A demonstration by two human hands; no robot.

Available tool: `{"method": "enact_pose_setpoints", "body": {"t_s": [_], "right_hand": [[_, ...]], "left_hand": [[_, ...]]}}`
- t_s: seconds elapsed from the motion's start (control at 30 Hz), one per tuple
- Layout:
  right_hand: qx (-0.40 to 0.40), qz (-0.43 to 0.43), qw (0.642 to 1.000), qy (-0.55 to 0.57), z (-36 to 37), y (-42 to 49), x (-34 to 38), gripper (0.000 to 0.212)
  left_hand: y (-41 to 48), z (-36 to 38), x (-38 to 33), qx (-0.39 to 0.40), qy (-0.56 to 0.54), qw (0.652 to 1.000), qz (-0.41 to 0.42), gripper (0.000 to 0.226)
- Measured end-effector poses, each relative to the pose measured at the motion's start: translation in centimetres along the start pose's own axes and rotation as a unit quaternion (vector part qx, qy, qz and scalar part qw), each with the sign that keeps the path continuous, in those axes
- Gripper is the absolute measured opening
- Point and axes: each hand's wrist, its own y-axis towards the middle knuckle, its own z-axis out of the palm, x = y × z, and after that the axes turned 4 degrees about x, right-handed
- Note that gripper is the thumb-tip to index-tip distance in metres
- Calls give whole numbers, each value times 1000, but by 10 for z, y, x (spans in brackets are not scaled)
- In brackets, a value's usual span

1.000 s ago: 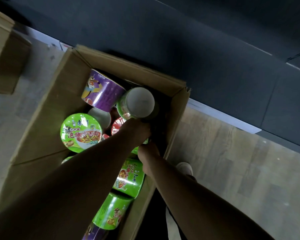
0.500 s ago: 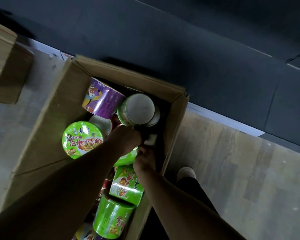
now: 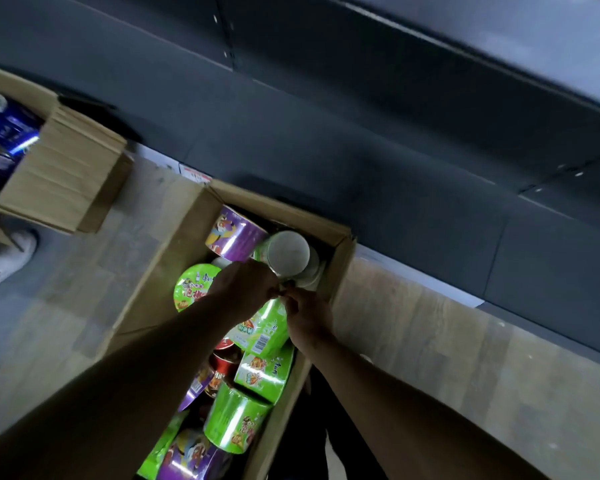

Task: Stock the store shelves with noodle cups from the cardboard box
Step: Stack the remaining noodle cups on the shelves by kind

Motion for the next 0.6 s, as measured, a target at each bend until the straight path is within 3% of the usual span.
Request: {"method": "enact_pose_setpoints", "body": {"t_s": [0.1, 0.27, 0.43, 0.57, 0.6], "right_hand": [[-19, -41, 999, -8, -34, -24, 26, 29], [-42, -63, 997, -31, -93, -67, 70, 29], [-90, -100, 989, -55, -150, -108, 103, 42], [-144, -139, 979, -31, -195, -145, 125, 74], [-157, -155, 975, -20, -207, -155, 129, 71]], "left_hand": [[-37, -61, -24, -26, 20, 999, 27, 23], [-91, -146, -61, -26, 3, 1000, 12, 63], [-135, -211, -93, -77, 50, 995, 27, 36], [-164, -252, -113, -109, -6, 993, 41, 84], [-171, -262, -119, -119, -44, 991, 38, 82]]}}
